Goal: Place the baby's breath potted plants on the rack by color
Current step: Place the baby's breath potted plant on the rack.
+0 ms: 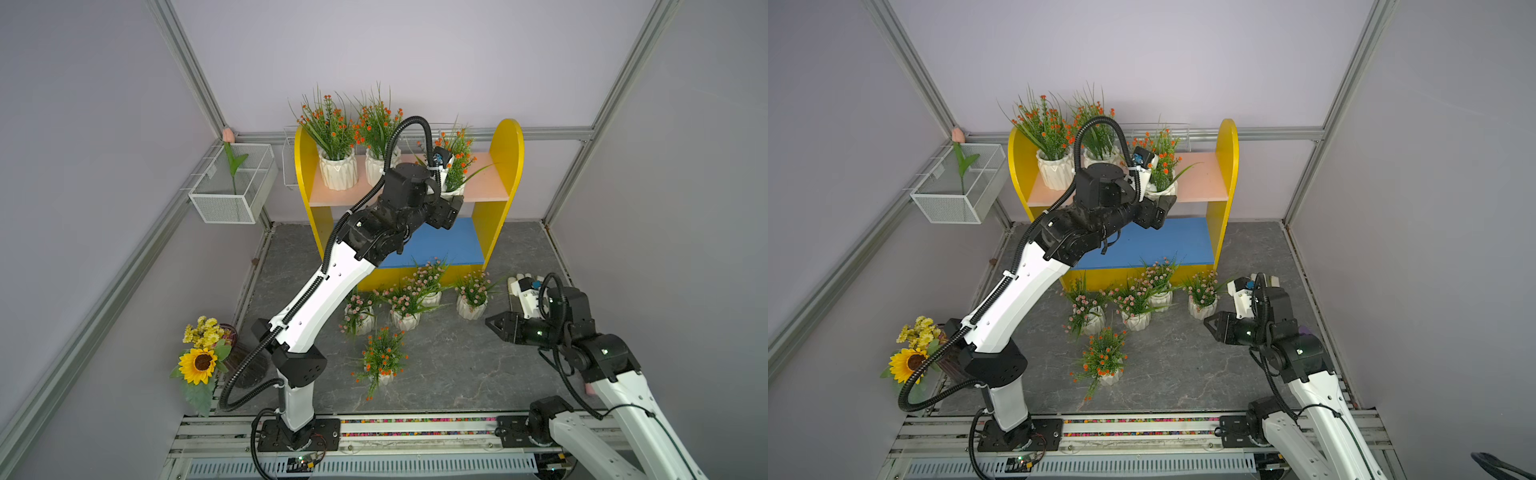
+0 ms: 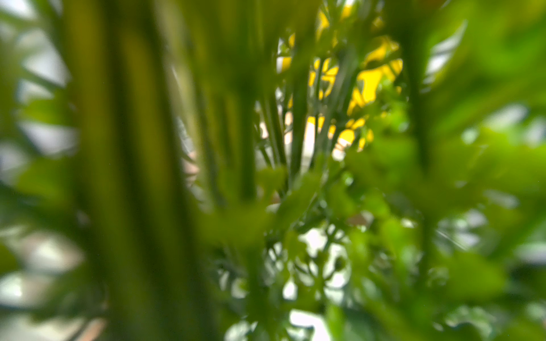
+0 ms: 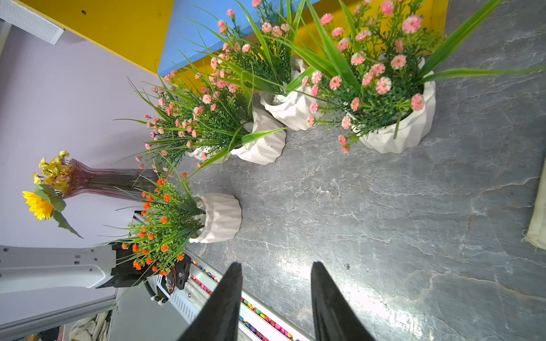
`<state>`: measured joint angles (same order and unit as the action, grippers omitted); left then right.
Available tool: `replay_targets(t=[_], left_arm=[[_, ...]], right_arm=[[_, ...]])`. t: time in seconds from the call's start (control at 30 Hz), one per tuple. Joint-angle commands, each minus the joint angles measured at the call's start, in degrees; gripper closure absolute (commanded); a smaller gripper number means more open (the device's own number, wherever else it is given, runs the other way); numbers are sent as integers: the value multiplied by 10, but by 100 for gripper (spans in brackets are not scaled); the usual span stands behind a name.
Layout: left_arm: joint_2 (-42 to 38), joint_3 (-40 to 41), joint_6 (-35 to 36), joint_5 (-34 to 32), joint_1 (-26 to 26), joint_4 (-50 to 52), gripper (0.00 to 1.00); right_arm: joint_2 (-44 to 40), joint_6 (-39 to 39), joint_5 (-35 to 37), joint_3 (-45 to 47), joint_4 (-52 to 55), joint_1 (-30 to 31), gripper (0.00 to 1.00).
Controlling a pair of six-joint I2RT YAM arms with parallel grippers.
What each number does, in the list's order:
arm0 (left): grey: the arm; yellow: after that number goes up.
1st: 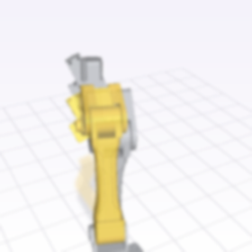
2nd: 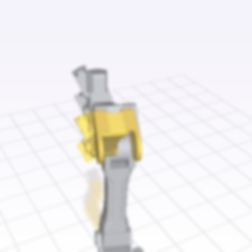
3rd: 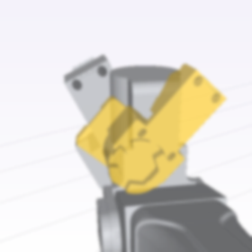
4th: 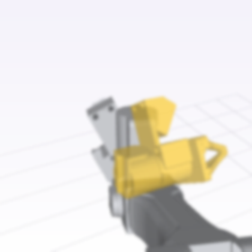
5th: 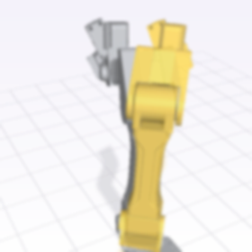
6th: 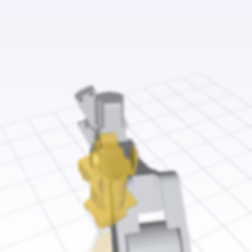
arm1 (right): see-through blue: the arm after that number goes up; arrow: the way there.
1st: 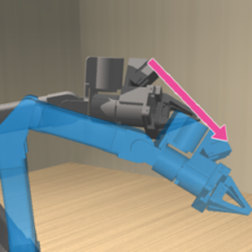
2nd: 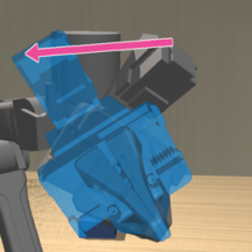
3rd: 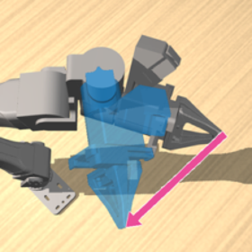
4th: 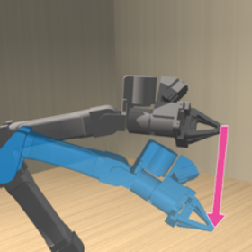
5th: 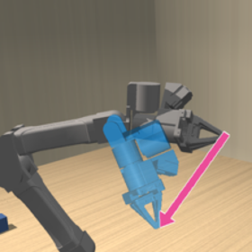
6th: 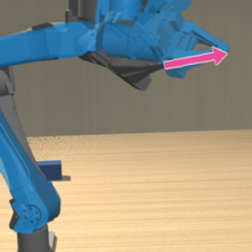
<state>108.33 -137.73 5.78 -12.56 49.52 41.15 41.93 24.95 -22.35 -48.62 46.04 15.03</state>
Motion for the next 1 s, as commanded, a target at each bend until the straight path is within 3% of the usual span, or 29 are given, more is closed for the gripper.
replay_targets(t=[0.0, 0.6, 0.97], left_arm=[[18, -61, -11, -8, -17, -19, 76], [73, -105, -41, 15, -63, -52, 75], [108, -124, -51, 13, -72, -51, 59]], right_arm=[[-4, 8, -4, 5, 12, -3, 58], [-22, 6, 7, 1, 34, -2, 58], [-24, 6, 11, 1, 35, -3, 56]])
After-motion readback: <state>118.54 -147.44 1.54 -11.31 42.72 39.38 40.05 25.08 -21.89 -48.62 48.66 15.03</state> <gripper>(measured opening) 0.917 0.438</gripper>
